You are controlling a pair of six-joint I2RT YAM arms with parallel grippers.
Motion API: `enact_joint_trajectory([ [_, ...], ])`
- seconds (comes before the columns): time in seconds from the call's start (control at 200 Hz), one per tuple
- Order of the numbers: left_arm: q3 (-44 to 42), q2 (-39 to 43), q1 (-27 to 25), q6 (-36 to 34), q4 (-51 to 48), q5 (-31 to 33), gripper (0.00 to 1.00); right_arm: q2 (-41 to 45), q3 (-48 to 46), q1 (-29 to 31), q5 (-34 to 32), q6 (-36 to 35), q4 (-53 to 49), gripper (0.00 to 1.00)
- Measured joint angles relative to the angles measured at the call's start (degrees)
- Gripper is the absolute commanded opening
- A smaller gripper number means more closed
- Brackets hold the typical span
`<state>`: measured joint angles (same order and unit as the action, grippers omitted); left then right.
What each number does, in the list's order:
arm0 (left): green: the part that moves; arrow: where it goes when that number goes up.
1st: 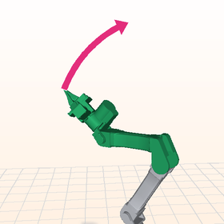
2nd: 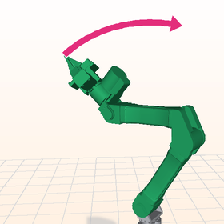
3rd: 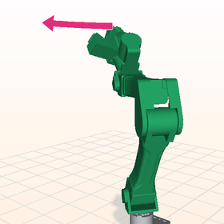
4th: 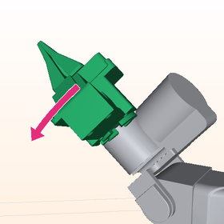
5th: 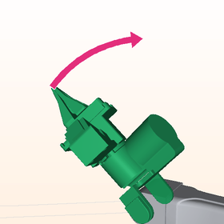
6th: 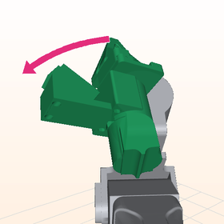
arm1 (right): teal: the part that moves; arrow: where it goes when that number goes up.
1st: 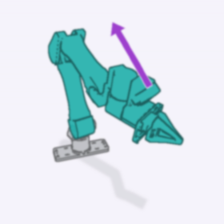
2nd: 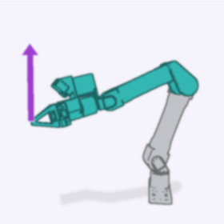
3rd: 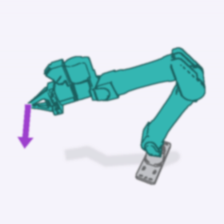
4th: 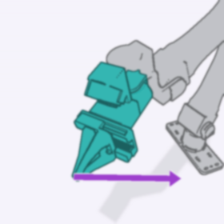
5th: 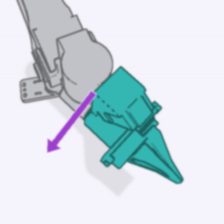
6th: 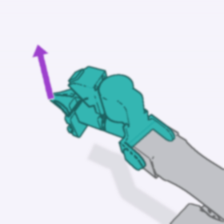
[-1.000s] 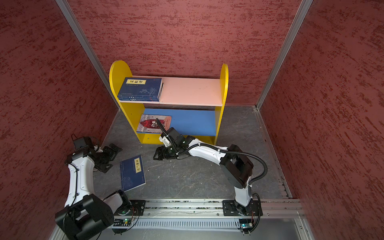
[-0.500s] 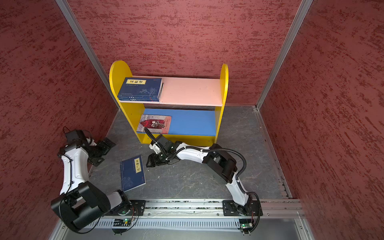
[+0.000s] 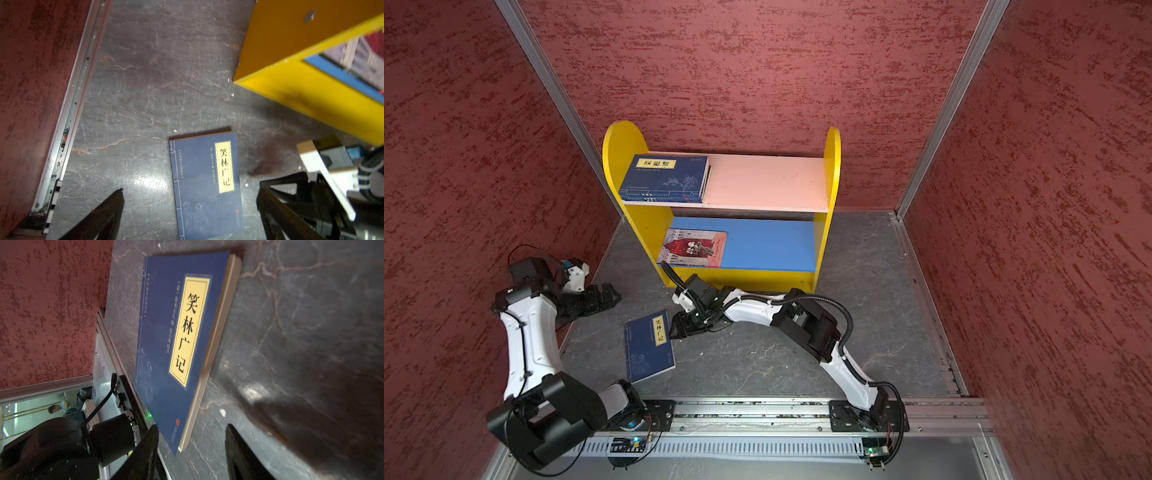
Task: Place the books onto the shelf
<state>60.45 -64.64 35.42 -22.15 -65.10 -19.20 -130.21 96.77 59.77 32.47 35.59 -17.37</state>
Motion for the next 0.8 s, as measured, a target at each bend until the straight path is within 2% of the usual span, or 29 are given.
enact_joint_trajectory([
  [0.145,-5.2,4.3,-3.1,-5.4,-0.5,0.0,0.99,-3.3,2.9,0.9,0.7,0.0,-0.1,0.49],
  [0.356,-8.2,3.8,-4.3,-7.2,-0.4,0.1,0.99,-5.8,5.9,1.7,1.5,0.0,-1.0,0.41],
  [0.571,-9.2,4.0,-4.3,-7.3,0.2,0.2,0.99,-6.0,5.9,1.9,1.6,0.4,-1.6,0.25],
  [0.716,-9.9,3.6,-4.3,-7.3,0.0,0.4,1.00,-6.0,5.9,1.9,1.6,1.0,-1.5,0.06],
  [0.797,-9.9,2.8,-4.2,-7.3,-0.4,0.4,0.99,-6.0,5.8,1.9,1.6,1.4,-1.3,0.00],
])
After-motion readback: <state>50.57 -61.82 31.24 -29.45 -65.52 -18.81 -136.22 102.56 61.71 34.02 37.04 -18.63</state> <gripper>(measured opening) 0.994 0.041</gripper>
